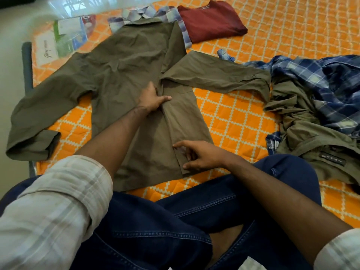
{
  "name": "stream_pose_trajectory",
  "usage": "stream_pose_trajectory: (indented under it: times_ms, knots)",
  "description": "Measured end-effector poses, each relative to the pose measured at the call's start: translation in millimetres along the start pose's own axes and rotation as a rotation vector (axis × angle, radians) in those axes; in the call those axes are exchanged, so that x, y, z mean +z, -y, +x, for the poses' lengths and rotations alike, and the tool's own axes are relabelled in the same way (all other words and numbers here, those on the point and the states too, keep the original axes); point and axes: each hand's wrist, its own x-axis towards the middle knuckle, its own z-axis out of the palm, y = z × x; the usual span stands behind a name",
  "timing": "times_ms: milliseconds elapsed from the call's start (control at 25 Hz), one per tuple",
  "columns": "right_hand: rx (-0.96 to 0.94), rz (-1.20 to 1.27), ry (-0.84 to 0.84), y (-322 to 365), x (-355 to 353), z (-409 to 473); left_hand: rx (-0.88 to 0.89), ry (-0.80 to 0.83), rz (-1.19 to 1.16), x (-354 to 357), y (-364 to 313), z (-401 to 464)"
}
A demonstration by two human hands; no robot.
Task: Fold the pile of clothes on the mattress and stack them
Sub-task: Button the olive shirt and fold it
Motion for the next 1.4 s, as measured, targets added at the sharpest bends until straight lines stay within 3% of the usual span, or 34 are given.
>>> stream_pose_trajectory:
  times_ms: [40,120,200,240,320,400,600,760,880,1200,1320,1400]
  knots:
    - [0.015,0.058,-0.037,-1.1,-1.4,-3.2,0.015,-0.045,0.010,4.5,0.3,-3.0]
    - [0.065,0.033,-0.332,-11.3,-3.2,-8.2,0.015,-0.060,-0.026,14.0,-1.1,-14.8]
    - [0.286,-0.069,-0.604,-23.0,-3.9,-15.1,-0.018,-0.013,-0.121,18.2,0.3,-29.2]
    - [0.412,-0.018,-0.635,-26.1,-5.7,-18.3,-0.029,0.044,-0.149,19.3,3.8,-35.3]
    - [0.566,0.159,-0.561,-28.9,-12.3,-23.4,-0.039,0.174,-0.193,18.1,8.6,-49.1]
    - [0.587,0.209,-0.472,-27.9,-20.2,-26.4,-0.069,0.214,-0.232,17.4,10.7,-56.9]
    - [0.591,0.116,-0.435,-31.3,-19.4,-29.1,-0.125,0.065,-0.232,28.1,0.2,-75.4]
    - [0.608,0.168,-0.220,-28.4,-25.8,-41.4,-0.125,0.440,-0.213,23.8,3.6,-108.1]
    - [0.613,0.238,-0.132,-24.1,-31.0,-46.8,-0.134,0.589,-0.160,21.3,6.1,-134.7]
    - [0.624,0.226,-0.138,-15.4,-27.4,-49.7,-0.138,0.484,-0.167,37.3,11.6,-166.9]
    - [0.658,0.232,-0.226,-20.8,-18.8,-53.8,-0.124,0.438,-0.237,39.5,17.4,-171.2]
    - [0.658,0.109,-0.325,-22.6,-13.9,-52.7,-0.123,0.425,-0.263,41.8,19.1,-172.7]
